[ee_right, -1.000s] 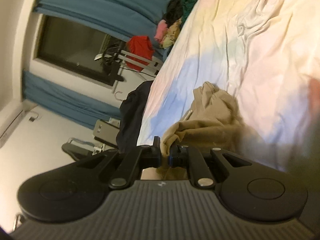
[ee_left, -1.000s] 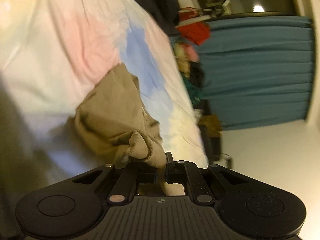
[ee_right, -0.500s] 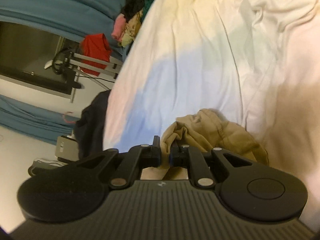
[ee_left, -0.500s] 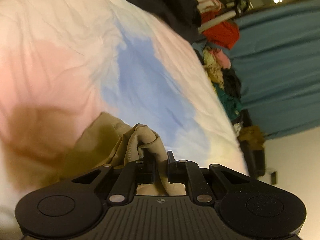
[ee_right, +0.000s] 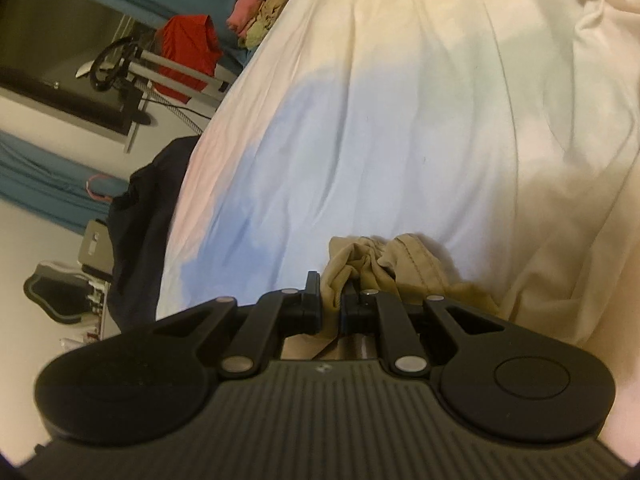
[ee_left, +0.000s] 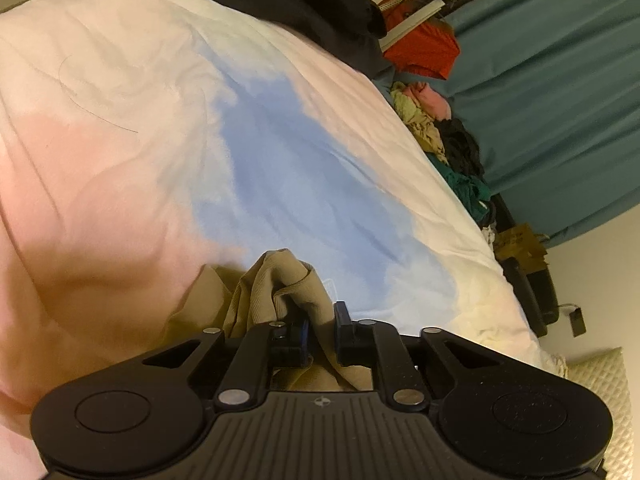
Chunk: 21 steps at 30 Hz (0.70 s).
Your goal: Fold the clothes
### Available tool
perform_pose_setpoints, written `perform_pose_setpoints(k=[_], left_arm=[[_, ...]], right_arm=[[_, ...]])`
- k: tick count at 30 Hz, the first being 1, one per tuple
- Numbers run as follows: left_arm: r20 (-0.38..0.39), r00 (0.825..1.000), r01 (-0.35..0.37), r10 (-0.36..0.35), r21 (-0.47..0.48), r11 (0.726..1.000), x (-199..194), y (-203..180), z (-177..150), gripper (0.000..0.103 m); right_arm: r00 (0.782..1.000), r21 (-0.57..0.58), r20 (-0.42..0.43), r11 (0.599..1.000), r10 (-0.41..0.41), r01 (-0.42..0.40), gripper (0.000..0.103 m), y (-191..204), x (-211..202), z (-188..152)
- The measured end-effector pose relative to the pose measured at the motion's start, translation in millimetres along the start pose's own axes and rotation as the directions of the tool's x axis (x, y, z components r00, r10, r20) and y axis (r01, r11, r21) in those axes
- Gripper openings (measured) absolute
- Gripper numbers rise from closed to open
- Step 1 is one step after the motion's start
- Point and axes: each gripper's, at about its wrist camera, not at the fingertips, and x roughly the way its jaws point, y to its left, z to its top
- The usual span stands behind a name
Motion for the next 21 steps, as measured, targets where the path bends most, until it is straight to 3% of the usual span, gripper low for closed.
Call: perform_pose_setpoints(k=[2, 4, 6, 7, 9, 10, 14, 15, 17, 19, 21], left_arm=[[-0.002, 1.000, 0.012, -0.012, 0.036, 0.999, -2, -3, -1, 0.041], [0.021, 0.999, 0.044, -0.047, 0.132, 0.990, -11, -16, -4, 0.074], [0.063, 0.995, 0.062, -0.079, 0.242, 0.968, -24, -33, -8, 0.091], [0.085, 0.992, 0.067, -0.095, 0.287, 0.956, -30, -38, -12, 0.099], [0.127, 0.983, 0.074, -0.130, 0.373, 0.925, -42, -50, -19, 0.102], [0.140, 0.981, 0.060, -0.131, 0.419, 0.906, -45, -54, -23, 0.103], [0.150, 0.987, -0.033, -0.052, 0.517, 0.855, -33, -56, -35, 0.102], [0.147, 0.989, -0.057, -0.025, 0.529, 0.847, -26, -53, -36, 0.102], [0.135, 0.990, -0.101, 0.030, 0.557, 0.824, -10, -47, -39, 0.102], [0.120, 0.989, -0.140, 0.085, 0.589, 0.796, 6, -40, -42, 0.099], [0.120, 0.986, -0.168, 0.119, 0.592, 0.788, 15, -34, -43, 0.099]], right_arm=[[0.999, -0.012, -0.003, 0.999, 0.037, -0.037, 0.017, 1, -4, 2], [0.992, -0.033, 0.011, 0.991, 0.129, -0.129, 0.041, 7, -14, 5], [0.960, -0.101, 0.070, 0.959, 0.272, -0.265, 0.097, 20, -33, 5], [0.933, -0.154, 0.109, 0.934, 0.342, -0.324, 0.103, 28, -46, 3], [0.882, -0.270, 0.130, 0.872, 0.453, -0.408, 0.103, 45, -67, 2], [0.879, -0.310, 0.135, 0.862, 0.458, -0.402, 0.103, 50, -72, 0], [0.920, -0.456, 0.162, 0.854, 0.358, -0.251, 0.100, 56, -74, -10], [0.939, -0.487, 0.142, 0.848, 0.312, -0.208, 0.081, 55, -66, -13], [0.979, -0.534, 0.092, 0.839, 0.181, -0.105, 0.054, 51, -43, -18], [0.994, -0.596, 0.082, 0.803, 0.071, -0.008, 0.042, 48, -17, -25], [0.997, -0.639, 0.078, 0.766, -0.021, 0.066, 0.036, 44, 9, -30]])
